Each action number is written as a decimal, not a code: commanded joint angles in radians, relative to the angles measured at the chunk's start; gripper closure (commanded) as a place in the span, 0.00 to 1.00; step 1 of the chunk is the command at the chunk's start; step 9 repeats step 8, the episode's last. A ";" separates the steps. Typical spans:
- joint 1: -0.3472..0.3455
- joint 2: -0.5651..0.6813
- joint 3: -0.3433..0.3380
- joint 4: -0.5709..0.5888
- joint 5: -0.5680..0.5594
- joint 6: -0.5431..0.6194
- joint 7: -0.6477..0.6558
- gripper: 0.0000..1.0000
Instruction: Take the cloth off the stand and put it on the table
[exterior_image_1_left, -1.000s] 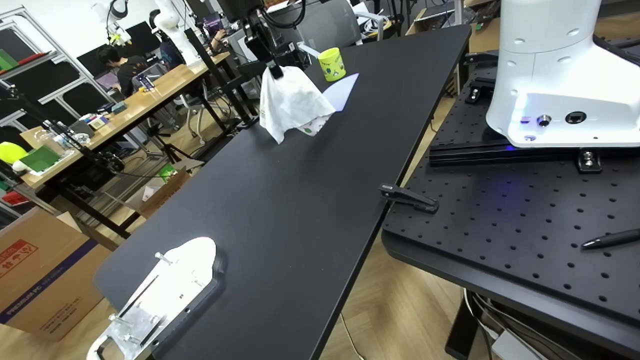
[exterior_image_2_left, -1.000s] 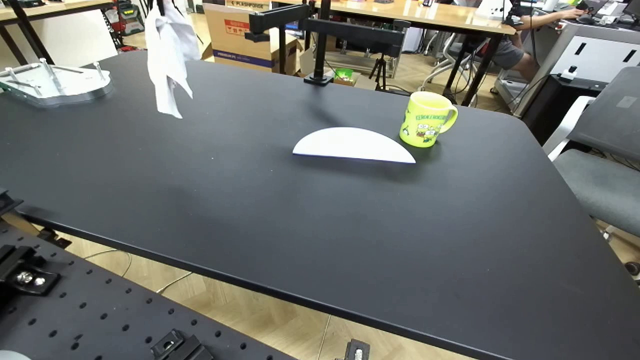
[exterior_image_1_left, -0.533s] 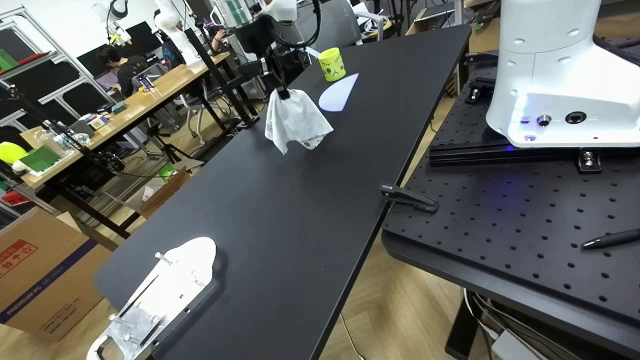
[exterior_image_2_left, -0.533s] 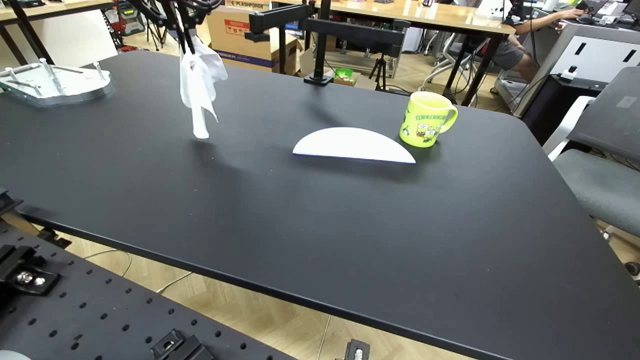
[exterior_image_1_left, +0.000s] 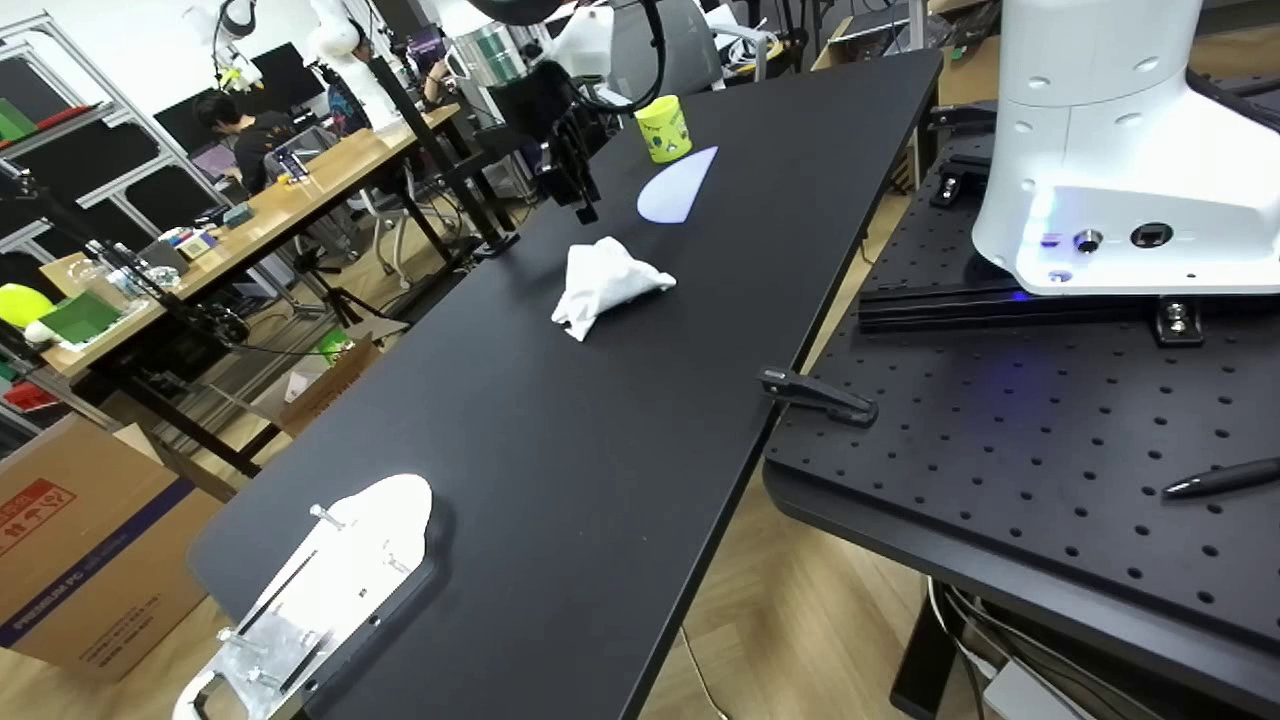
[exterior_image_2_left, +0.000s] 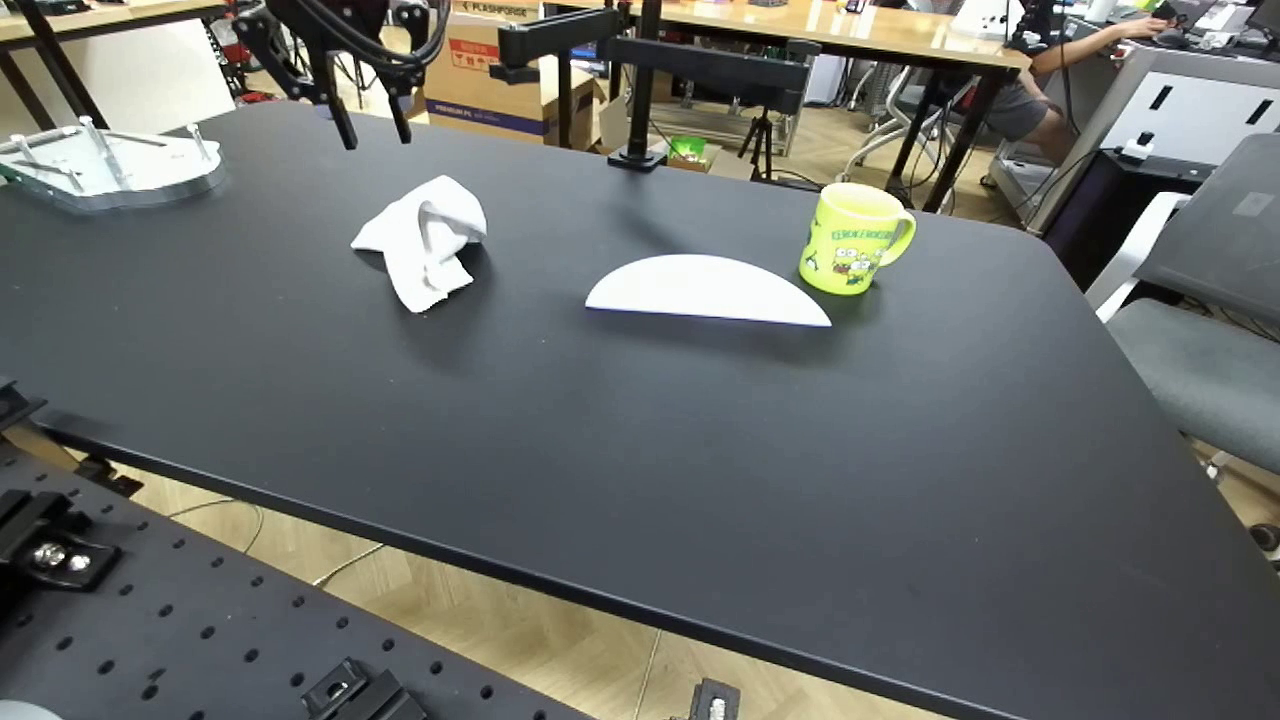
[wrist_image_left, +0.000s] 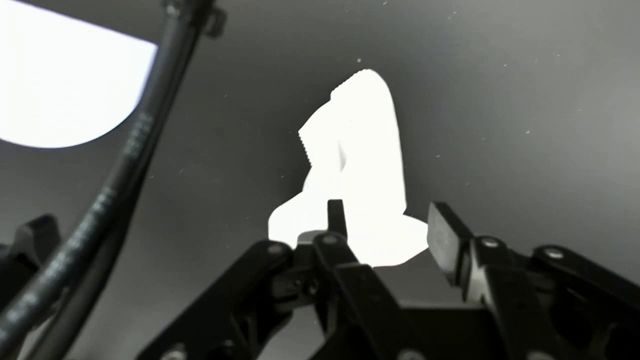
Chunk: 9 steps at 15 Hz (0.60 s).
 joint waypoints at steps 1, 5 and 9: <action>0.005 -0.059 0.022 0.020 0.195 -0.182 -0.096 0.22; 0.005 -0.110 0.015 0.067 0.302 -0.457 -0.090 0.00; -0.001 -0.154 0.004 0.082 0.322 -0.548 -0.057 0.00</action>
